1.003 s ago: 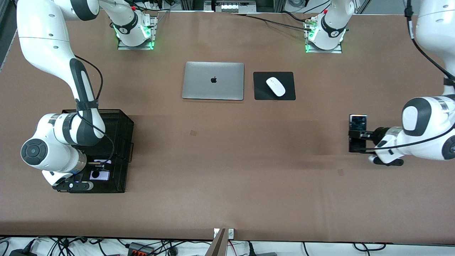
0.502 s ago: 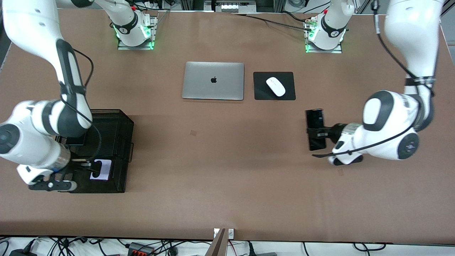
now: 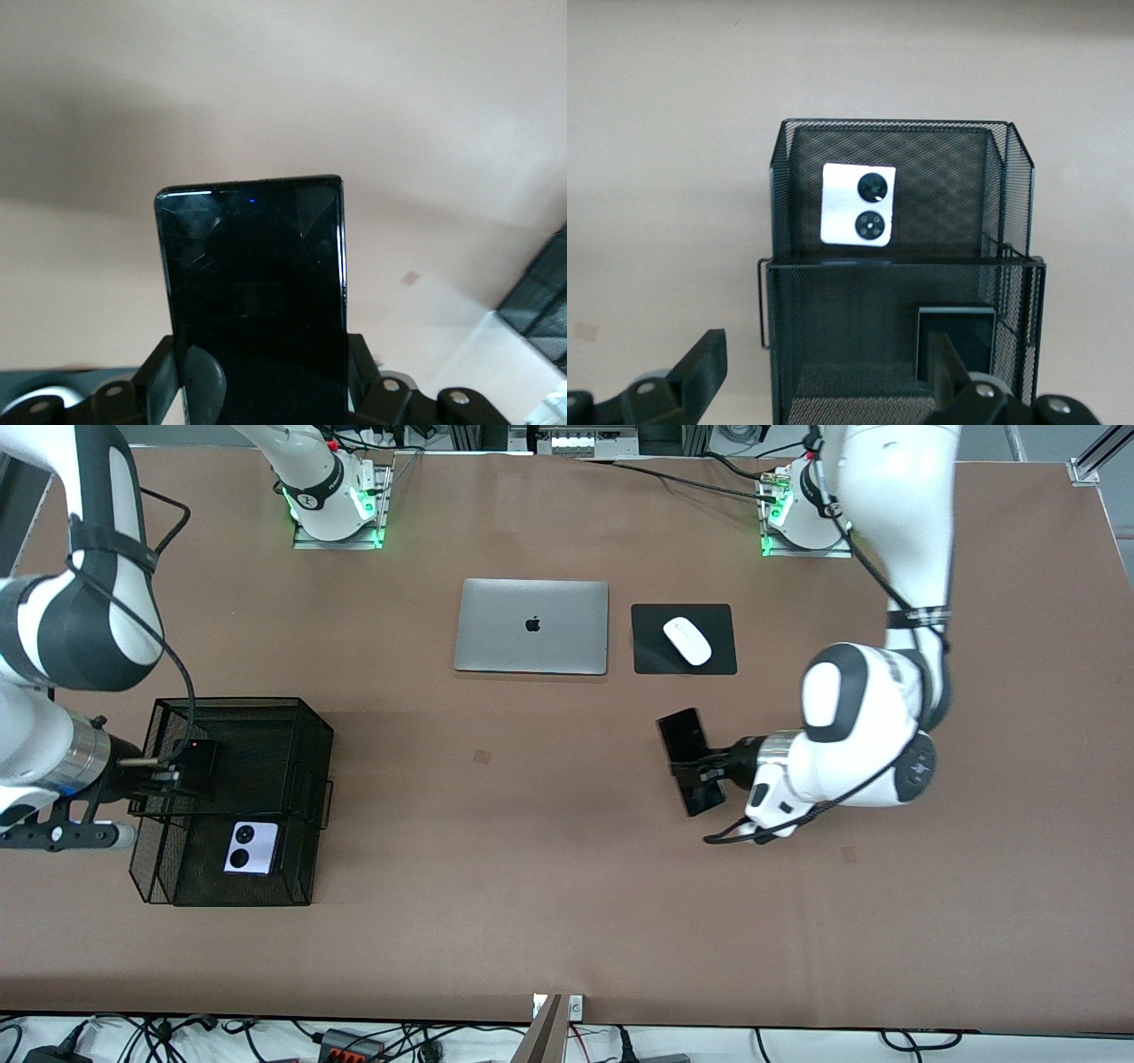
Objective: Place phones with both arms
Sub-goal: 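Carry the black bar phone toward the laptop with the left gripper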
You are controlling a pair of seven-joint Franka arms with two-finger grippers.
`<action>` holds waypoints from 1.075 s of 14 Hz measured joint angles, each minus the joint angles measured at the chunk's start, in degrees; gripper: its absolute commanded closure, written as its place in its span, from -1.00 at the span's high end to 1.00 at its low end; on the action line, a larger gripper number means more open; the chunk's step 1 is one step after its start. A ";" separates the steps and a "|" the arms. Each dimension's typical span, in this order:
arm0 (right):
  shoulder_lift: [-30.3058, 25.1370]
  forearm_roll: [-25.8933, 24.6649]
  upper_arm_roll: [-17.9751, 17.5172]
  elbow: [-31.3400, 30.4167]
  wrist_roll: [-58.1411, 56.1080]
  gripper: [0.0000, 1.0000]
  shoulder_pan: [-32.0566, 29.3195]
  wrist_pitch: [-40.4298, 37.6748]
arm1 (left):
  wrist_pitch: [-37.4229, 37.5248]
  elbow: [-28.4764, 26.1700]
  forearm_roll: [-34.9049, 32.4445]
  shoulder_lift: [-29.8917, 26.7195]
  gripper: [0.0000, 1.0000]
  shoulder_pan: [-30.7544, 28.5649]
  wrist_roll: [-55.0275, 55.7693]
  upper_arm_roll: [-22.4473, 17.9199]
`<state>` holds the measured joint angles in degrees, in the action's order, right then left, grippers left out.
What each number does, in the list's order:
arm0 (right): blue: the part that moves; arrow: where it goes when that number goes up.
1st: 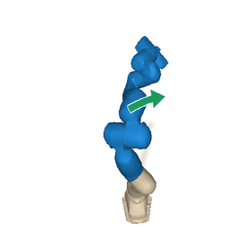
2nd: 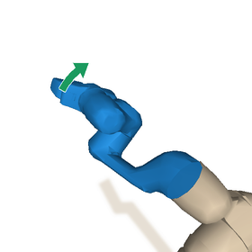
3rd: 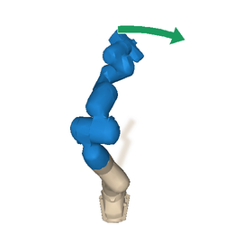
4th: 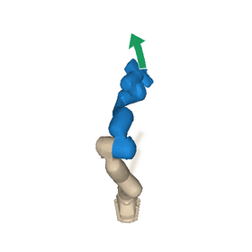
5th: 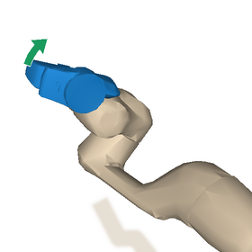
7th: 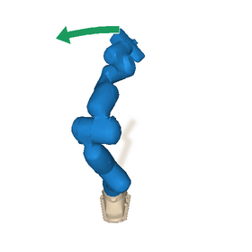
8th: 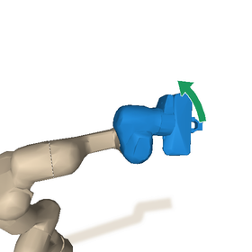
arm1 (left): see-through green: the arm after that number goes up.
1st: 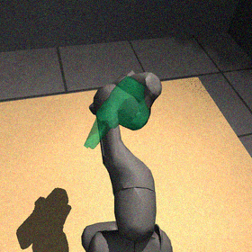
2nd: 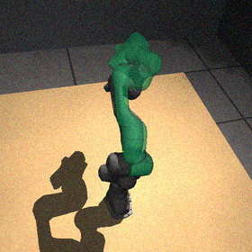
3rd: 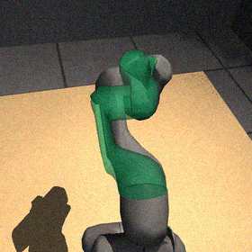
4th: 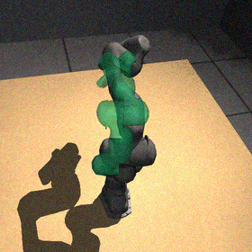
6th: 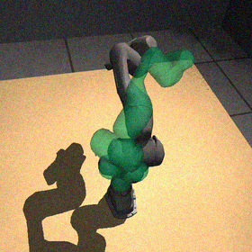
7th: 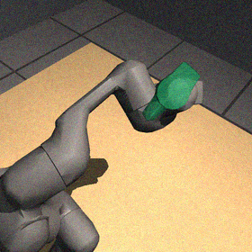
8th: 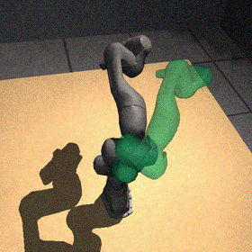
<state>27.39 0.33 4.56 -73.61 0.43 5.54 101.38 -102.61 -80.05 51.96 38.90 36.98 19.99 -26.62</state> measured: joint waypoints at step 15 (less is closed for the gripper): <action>-10.98 0.03 -0.01 -17.47 0.33 1.00 0.52 5.09 | -41.34 5.39 19.01 11.35 -0.01 20.25 22.95 -1.21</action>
<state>16.42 0.35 4.55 -91.08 0.76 6.06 106.48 -143.95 -74.67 70.97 50.25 57.24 42.93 -27.83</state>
